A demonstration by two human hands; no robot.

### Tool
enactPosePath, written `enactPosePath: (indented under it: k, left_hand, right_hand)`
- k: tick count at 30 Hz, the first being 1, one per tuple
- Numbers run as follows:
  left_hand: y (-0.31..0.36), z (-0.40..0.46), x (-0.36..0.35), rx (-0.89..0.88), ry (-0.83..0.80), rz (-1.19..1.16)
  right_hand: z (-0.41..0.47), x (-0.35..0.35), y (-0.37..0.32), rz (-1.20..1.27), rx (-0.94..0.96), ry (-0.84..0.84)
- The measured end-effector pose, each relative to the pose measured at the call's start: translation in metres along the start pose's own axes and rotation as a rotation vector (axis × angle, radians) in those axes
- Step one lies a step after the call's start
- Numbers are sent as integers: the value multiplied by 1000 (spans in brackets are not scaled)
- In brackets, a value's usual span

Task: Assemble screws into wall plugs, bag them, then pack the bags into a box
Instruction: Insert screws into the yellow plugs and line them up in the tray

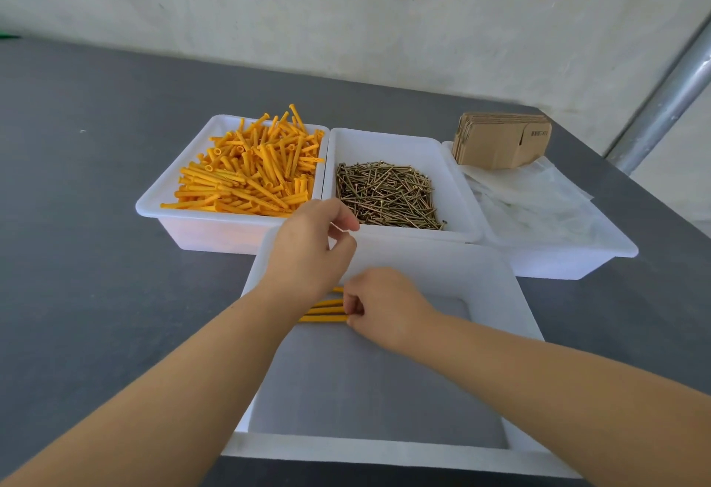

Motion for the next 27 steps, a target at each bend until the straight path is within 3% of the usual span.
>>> enactPosePath:
  k: [3,8,11,13,16,19,23,27]
  left_hand:
    - [1,5,3,-22,-4,52]
    - [-8,34,26,38,52,126]
    - [-22,52,26,71,-14,318]
    - [-32,67,21,79,-53,453]
    - [-55,84,9,165,-145,548]
    - [-74,86,-7,220,-261,666]
    - [-78,92,-11,210,-176,616]
    - [-79,93,-7,249,-117,584]
  right_hand:
    - [7,9,-1,22,-11,37]
    - [20,70,10,56,59,403]
    - [34,94,36,39,-35,518]
    - [53,91,60,-1,-154,404]
    - [76,75,94,7,-348,94]
    - [84,69,105,17,-435,-107]
    - [89,67,103,-101,-409,-220]
    - [94,64,98,-136,-365,-202]
Point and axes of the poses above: each hand's wrist, its own z-axis towards the middle knuckle, its own x-axis out of the back of the hand, y = z × x, the point moved 8 cm from there along z, towards the middle knuckle, and after that the axes turned 10 degrees about y, right-handed, at the moved point
